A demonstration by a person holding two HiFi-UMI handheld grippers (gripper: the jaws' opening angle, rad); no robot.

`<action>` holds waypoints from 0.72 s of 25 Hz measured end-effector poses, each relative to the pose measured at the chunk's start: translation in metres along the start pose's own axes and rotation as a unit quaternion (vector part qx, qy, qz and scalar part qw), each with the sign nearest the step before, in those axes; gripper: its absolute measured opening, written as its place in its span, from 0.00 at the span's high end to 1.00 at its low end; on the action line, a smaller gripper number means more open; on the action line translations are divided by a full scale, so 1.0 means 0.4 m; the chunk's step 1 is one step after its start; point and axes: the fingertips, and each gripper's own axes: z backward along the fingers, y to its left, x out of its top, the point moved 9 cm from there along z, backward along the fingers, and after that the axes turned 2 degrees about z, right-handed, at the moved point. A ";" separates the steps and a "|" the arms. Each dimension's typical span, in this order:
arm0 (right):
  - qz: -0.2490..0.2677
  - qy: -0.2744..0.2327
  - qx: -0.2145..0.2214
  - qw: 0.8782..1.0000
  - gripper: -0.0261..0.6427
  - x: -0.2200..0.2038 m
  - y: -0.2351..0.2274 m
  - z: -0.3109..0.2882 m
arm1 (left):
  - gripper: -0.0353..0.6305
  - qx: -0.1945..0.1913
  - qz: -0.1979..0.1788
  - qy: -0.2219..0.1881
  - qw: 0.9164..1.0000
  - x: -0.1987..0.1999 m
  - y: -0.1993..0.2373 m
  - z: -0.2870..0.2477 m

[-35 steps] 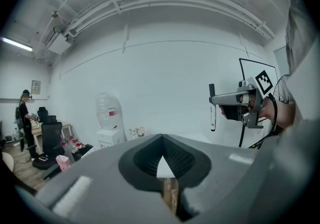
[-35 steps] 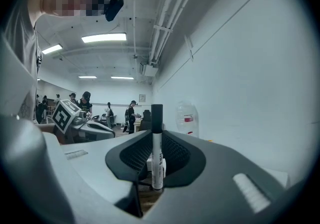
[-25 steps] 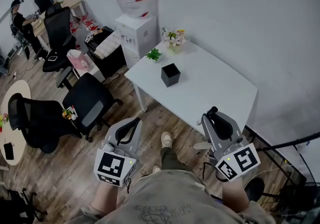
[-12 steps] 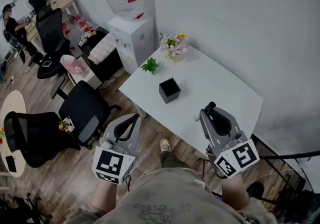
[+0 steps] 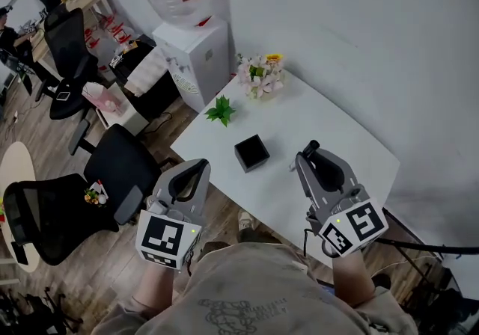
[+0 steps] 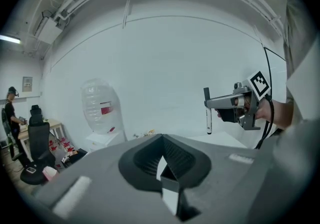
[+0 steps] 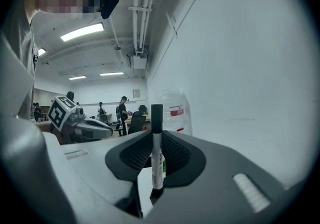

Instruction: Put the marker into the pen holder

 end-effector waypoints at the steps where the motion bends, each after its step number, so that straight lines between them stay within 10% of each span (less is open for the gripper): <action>1: -0.001 0.000 0.001 1.000 0.83 -0.001 -0.008 -0.013 | 0.95 0.000 0.000 0.002 1.000 0.002 0.006 -0.014; 18: -0.029 0.002 -0.101 0.994 0.83 0.009 0.007 -0.102 | 0.95 -0.103 -0.042 -0.008 0.994 0.068 0.159 -0.122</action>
